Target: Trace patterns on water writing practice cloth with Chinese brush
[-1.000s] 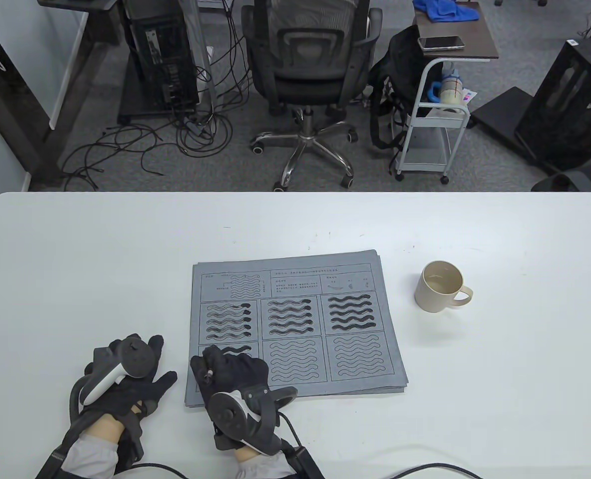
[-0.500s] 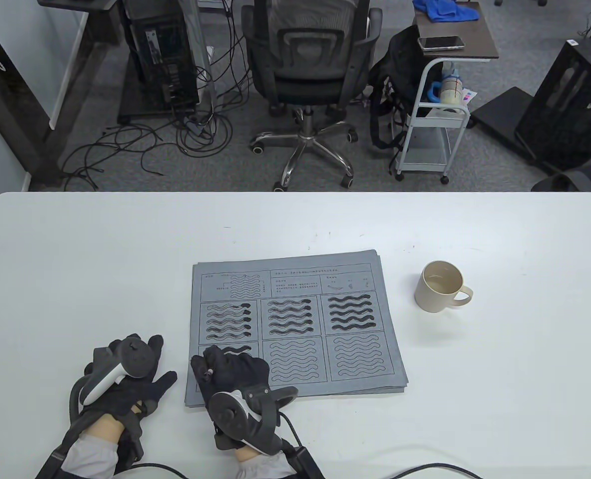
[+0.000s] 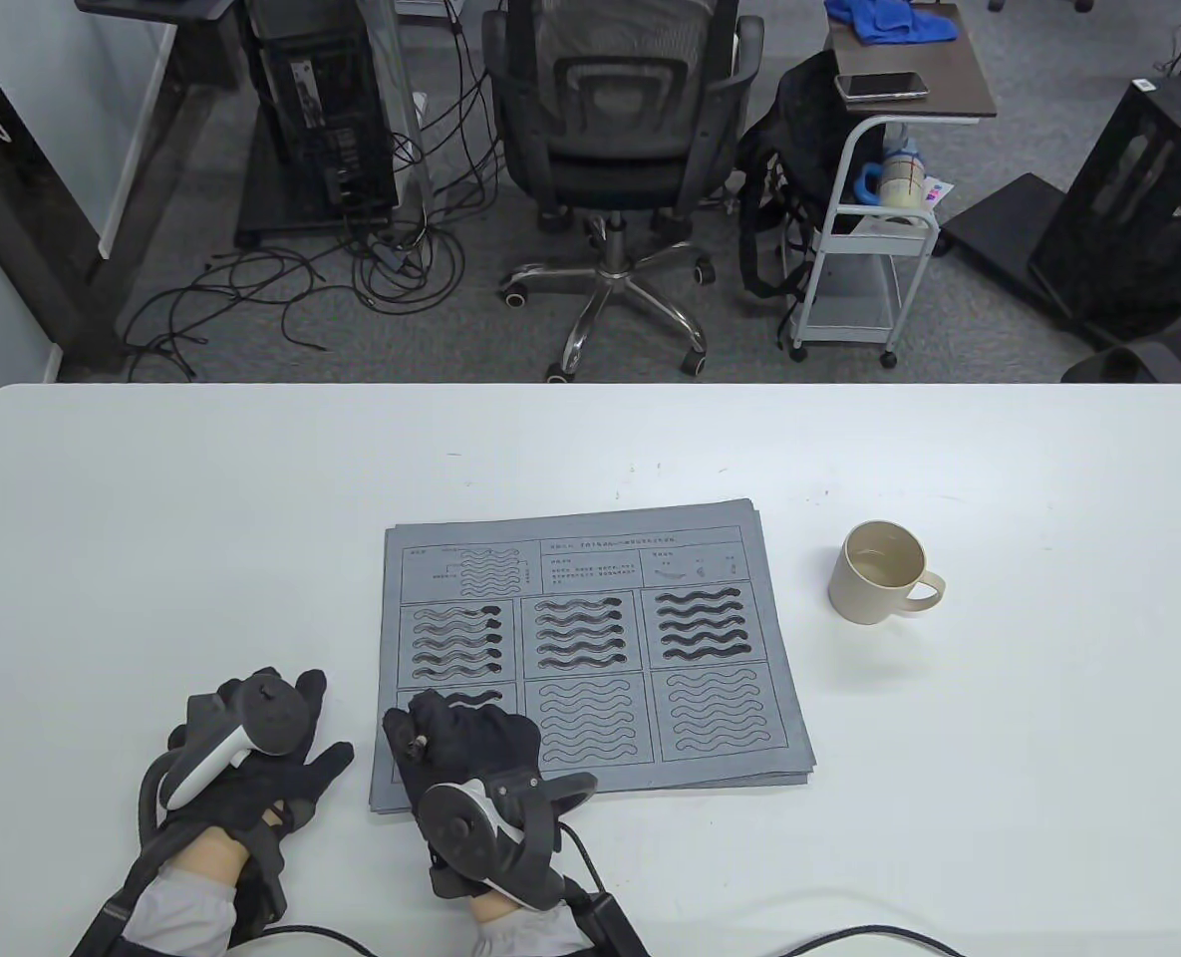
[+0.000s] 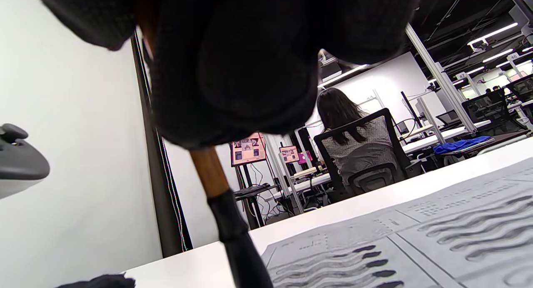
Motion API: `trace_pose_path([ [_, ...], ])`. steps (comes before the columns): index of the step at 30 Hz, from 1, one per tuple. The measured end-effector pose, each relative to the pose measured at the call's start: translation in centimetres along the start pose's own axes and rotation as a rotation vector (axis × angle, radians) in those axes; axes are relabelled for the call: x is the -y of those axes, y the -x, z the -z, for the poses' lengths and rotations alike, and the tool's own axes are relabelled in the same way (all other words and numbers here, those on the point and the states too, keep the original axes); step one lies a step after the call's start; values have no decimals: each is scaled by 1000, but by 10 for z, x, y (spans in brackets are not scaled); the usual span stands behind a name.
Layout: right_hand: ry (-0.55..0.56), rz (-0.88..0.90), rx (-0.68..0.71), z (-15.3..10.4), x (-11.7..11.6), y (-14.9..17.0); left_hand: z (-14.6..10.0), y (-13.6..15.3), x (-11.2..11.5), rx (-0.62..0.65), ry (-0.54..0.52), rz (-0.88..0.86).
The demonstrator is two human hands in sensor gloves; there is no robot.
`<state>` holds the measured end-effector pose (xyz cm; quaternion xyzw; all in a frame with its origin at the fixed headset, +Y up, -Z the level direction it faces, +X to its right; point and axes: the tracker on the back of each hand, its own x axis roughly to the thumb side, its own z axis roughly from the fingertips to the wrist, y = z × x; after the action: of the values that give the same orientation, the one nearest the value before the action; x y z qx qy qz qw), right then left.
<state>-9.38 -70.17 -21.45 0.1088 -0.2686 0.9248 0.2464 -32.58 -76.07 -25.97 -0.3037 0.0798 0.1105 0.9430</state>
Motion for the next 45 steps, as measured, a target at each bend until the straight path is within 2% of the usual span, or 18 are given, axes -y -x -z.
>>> trace_pose_path([
  [45,30,-34,-17,1,3,4,-1,0,0,-5,7,3],
])
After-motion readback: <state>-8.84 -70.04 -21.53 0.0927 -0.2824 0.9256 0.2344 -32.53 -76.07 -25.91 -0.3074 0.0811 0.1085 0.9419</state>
